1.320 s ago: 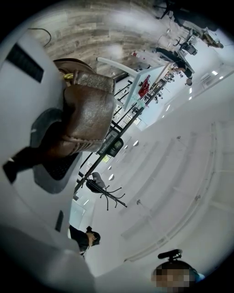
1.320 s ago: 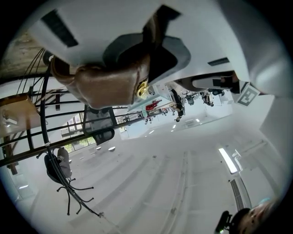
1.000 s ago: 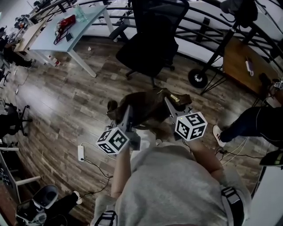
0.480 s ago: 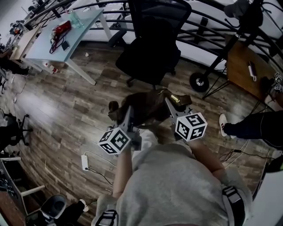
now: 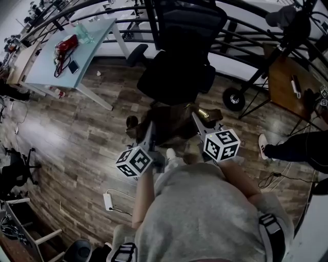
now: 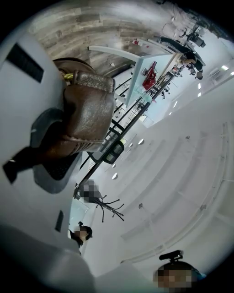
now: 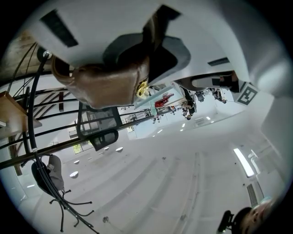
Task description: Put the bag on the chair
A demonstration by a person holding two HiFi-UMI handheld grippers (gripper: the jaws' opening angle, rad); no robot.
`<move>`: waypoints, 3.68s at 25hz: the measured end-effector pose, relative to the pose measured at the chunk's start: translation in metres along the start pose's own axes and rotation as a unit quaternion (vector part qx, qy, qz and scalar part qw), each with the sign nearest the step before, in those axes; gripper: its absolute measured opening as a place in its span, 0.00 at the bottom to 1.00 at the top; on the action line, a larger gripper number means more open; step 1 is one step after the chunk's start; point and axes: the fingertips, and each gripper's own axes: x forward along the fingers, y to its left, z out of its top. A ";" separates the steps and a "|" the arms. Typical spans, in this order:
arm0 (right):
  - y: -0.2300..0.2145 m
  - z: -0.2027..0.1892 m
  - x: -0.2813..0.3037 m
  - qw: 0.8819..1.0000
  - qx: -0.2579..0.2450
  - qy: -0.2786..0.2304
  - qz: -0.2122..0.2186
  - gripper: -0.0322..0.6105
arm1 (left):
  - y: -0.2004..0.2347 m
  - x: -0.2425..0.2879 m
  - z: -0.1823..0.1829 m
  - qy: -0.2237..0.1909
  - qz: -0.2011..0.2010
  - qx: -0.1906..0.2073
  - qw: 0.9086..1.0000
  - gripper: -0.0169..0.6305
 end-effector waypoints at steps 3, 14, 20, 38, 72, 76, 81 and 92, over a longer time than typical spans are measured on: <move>0.000 0.011 0.024 1.000 0.000 -0.007 -0.008 0.09 | 0.014 0.018 0.019 0.003 -0.009 0.003 1.000 0.05; -0.003 0.030 0.099 0.999 0.006 -0.020 -0.033 0.09 | 0.062 0.071 0.065 0.021 -0.033 0.010 0.999 0.05; -0.005 0.040 0.122 0.999 0.011 -0.014 -0.043 0.09 | 0.080 0.093 0.083 0.032 -0.038 0.004 0.999 0.05; -0.080 0.044 0.199 0.997 0.035 0.021 -0.065 0.09 | 0.118 0.201 0.080 0.071 -0.036 -0.018 0.997 0.05; -0.320 -0.071 0.400 0.978 0.092 0.112 -0.146 0.09 | 0.271 0.487 -0.047 0.194 0.031 -0.038 0.980 0.05; -0.338 -0.092 0.414 0.974 0.096 0.130 -0.158 0.09 | 0.287 0.501 -0.065 0.207 0.047 -0.033 0.977 0.05; -0.356 -0.111 0.424 0.969 0.100 0.145 -0.173 0.09 | 0.297 0.515 -0.086 0.226 0.059 -0.013 0.972 0.05; -0.368 -0.123 0.435 0.966 0.098 0.153 -0.184 0.09 | 0.309 0.526 -0.095 0.235 0.086 -0.010 0.968 0.05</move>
